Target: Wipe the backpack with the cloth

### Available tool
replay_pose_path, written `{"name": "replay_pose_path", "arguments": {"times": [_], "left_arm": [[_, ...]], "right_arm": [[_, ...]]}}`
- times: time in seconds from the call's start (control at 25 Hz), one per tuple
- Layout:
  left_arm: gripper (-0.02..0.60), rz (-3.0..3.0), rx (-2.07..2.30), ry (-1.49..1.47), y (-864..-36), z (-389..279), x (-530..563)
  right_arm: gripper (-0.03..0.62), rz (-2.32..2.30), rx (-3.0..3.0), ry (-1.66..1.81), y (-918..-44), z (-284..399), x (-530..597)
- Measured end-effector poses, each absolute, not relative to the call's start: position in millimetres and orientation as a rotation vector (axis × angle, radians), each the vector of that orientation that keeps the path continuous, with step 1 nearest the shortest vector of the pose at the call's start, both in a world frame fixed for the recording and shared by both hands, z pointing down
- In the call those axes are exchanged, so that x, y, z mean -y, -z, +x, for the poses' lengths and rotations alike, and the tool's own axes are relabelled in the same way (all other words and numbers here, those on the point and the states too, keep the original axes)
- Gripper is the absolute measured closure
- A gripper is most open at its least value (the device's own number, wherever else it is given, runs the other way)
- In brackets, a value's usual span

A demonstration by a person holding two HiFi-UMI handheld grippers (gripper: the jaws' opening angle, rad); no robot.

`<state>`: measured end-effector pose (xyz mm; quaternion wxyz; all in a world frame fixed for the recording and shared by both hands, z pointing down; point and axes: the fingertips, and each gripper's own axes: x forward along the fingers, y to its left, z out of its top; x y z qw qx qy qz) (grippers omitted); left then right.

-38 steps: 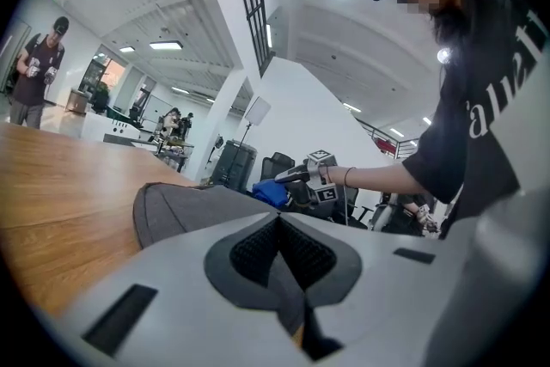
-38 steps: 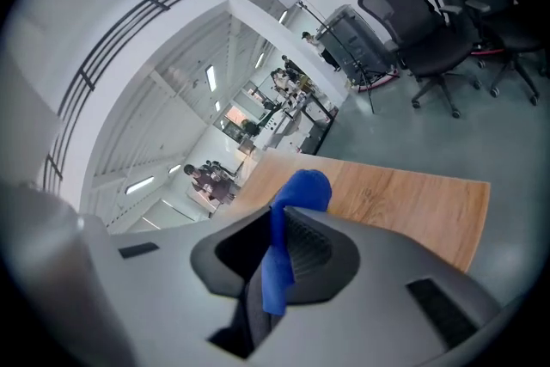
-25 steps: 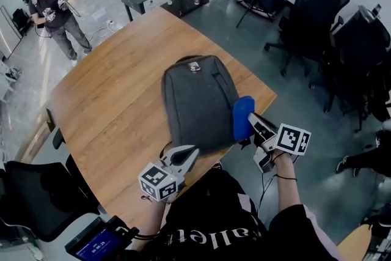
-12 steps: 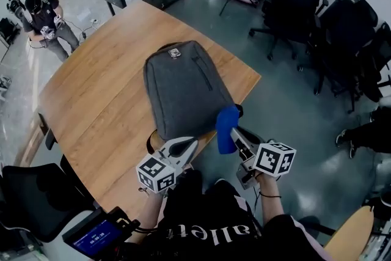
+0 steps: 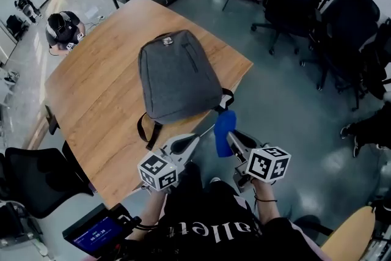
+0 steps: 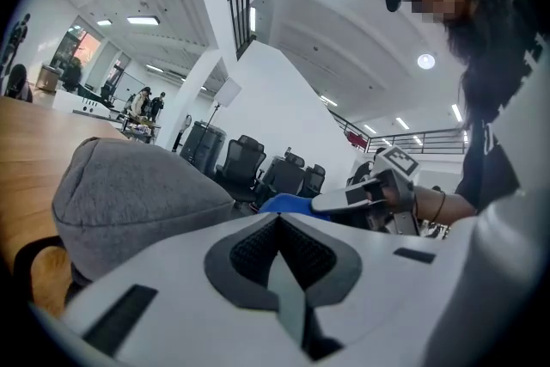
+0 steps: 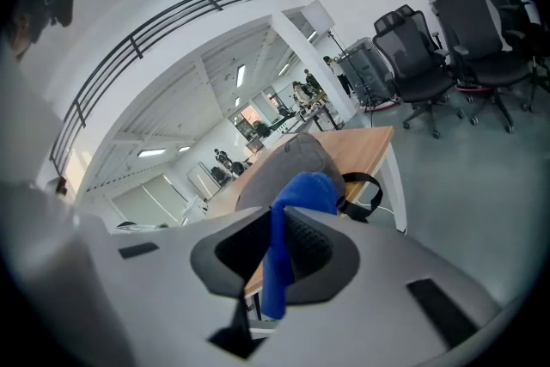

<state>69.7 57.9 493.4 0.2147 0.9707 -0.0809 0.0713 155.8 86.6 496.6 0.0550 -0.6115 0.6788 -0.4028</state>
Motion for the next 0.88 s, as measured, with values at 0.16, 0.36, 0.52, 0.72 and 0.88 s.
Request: {"name": "replay_pose_path", "arguments": {"times": [0.16,0.36,0.52,0.72,0.88], "left_arm": [[0.581,2.683,0.259,-0.217,-498.2,65.0,-105.1],[0.581,2.655,0.338,-0.255,-513.6,45.6,-154.6],[0.581,2.636,0.377,-0.277,-512.7,28.3,-199.5],[0.581,2.657,0.411,-0.306,-518.0,10.2,-197.4],[0.581,2.666,0.431,-0.299,-521.6,3.8,-191.4]], "right_arm": [[0.539,-1.854,-2.131,1.195,-500.3,145.9,-119.7],[0.539,-1.795,-2.237,1.179,-508.1,119.7,-155.9],[0.539,-1.738,-2.287,1.199,-509.6,96.4,-191.4],[0.539,-1.708,-2.335,1.168,-518.7,75.1,-186.7],[0.539,-1.701,-2.357,1.164,-529.0,63.2,-190.1]]}}
